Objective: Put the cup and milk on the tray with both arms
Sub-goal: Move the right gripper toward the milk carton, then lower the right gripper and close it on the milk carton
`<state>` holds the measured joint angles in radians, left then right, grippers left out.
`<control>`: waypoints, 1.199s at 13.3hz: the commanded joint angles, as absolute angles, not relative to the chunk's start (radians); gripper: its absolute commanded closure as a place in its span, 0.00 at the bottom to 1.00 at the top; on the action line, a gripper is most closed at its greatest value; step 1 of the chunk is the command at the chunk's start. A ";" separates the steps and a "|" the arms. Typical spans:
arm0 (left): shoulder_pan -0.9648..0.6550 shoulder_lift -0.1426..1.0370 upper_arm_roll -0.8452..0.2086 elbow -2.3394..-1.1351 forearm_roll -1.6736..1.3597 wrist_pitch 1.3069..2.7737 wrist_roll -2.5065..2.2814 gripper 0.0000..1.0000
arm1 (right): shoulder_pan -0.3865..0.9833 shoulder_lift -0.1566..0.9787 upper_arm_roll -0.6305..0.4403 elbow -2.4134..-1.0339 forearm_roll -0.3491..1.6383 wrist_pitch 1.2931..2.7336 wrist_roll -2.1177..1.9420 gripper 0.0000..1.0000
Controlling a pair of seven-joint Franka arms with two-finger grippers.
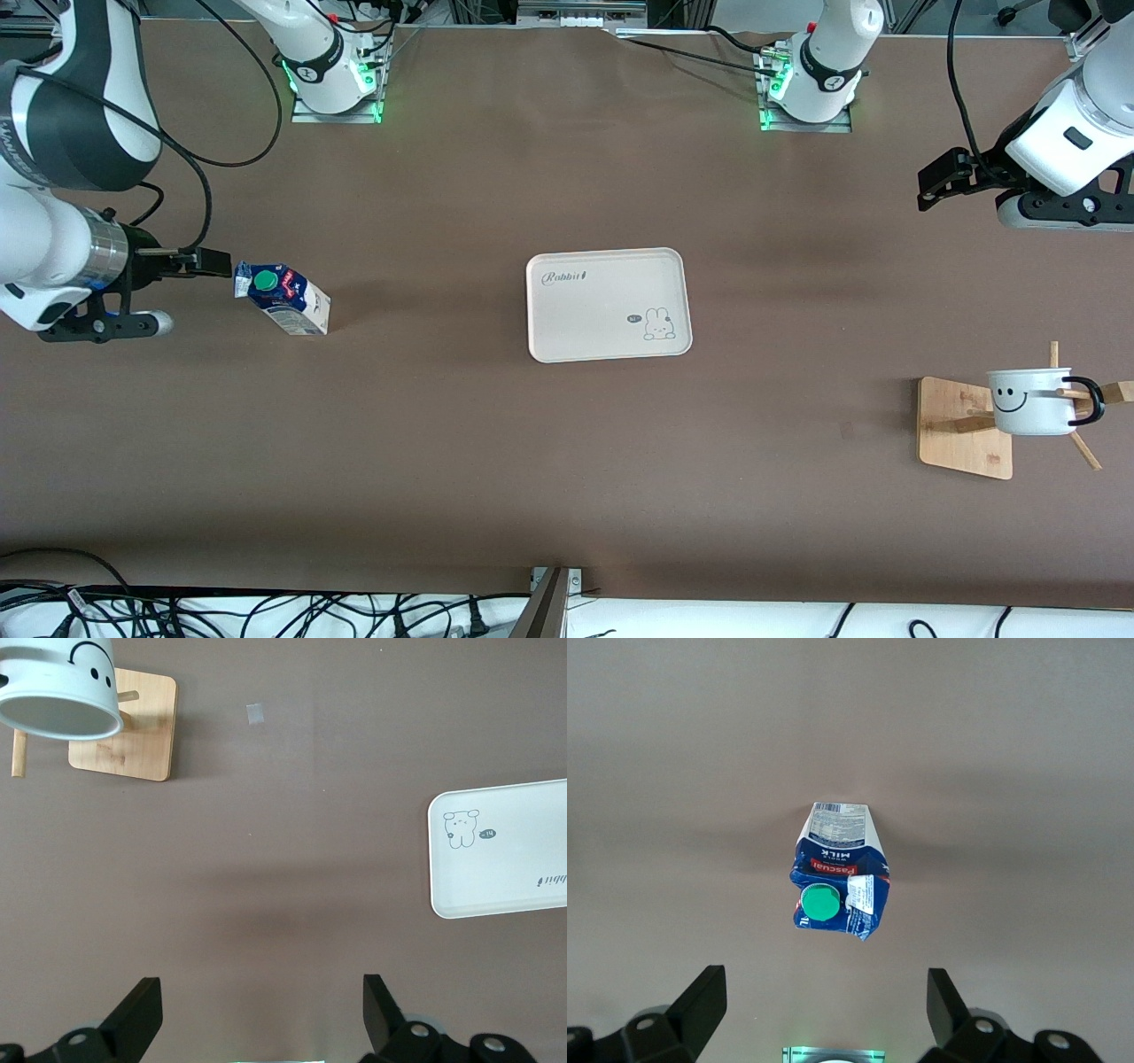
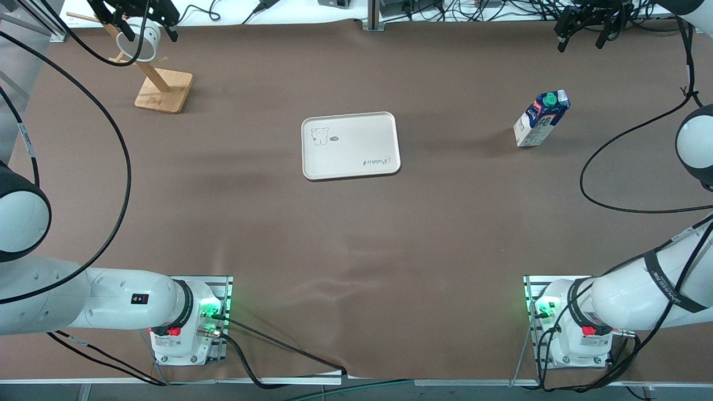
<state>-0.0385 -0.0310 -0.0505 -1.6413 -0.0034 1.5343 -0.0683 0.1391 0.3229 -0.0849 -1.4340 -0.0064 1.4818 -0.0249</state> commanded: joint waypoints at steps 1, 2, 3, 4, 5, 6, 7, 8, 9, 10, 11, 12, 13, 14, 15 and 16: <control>-0.043 -0.031 -0.051 -1.626 0.015 1.517 -0.071 0.00 | 0.161 0.327 -0.084 -1.434 -0.041 1.482 -0.133 0.00; -0.043 -0.029 -0.051 -1.626 0.015 1.517 -0.071 0.00 | 0.163 0.339 -0.084 -1.434 -0.058 1.483 -0.226 0.00; -0.043 -0.029 -0.051 -1.626 0.015 1.517 -0.071 0.00 | 0.163 0.348 -0.084 -1.434 -0.067 1.486 -0.320 0.00; -0.044 -0.029 -0.052 -1.626 0.015 1.517 -0.071 0.00 | 0.161 0.351 -0.086 -1.434 -0.066 1.488 -0.374 0.00; -0.043 -0.029 -0.051 -1.626 0.015 1.517 -0.071 0.00 | 0.160 0.353 -0.087 -1.434 -0.064 1.494 -0.389 0.00; -0.044 -0.031 -0.052 -1.626 0.017 1.517 -0.071 0.00 | 0.160 0.353 -0.087 -1.434 -0.064 1.496 -0.393 0.00; -0.044 -0.029 -0.052 -1.625 0.017 1.517 -0.071 0.00 | 0.158 0.351 -0.087 -1.434 -0.064 1.496 -0.394 0.00; -0.046 -0.029 -0.054 -1.624 0.017 1.517 -0.072 0.00 | 0.160 0.351 -0.087 -1.434 -0.064 1.496 -0.394 0.00; -0.046 -0.029 -0.054 -1.624 0.017 1.517 -0.071 0.00 | 0.160 0.351 -0.087 -1.434 -0.064 1.496 -0.394 0.00; -0.046 -0.029 -0.054 -1.626 0.017 1.516 -0.071 0.00 | 0.160 0.351 -0.087 -1.434 -0.064 1.496 -0.394 0.00; -0.046 -0.029 -0.054 -1.625 0.017 1.516 -0.071 0.00 | 0.160 0.351 -0.087 -1.434 -0.064 1.496 -0.396 0.00; -0.046 -0.028 -0.054 -1.623 0.017 1.516 -0.071 0.00 | 0.160 0.351 -0.086 -1.434 -0.066 1.496 -0.397 0.00; -0.046 -0.029 -0.052 -1.623 0.017 1.514 -0.071 0.00 | 0.160 0.351 -0.086 -1.434 -0.064 1.494 -0.419 0.00; -0.046 -0.029 -0.054 -1.623 0.017 1.514 -0.071 0.00 | 0.156 0.353 -0.087 -1.434 -0.067 1.496 -0.463 0.00; -0.046 -0.028 -0.054 -1.623 0.017 1.514 -0.069 0.00 | 0.153 0.354 -0.087 -1.434 -0.067 1.497 -0.526 0.00; -0.046 -0.029 -0.054 -1.623 0.017 1.513 -0.071 0.00 | 0.150 0.366 -0.089 -1.433 -0.067 1.499 -0.607 0.00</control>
<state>-0.0390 -0.0310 -0.0530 -1.6413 -0.0034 1.5320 -0.0684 0.1575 0.3576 -0.0877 -1.4338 -0.0502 1.4909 -0.4860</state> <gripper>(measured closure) 0.000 0.000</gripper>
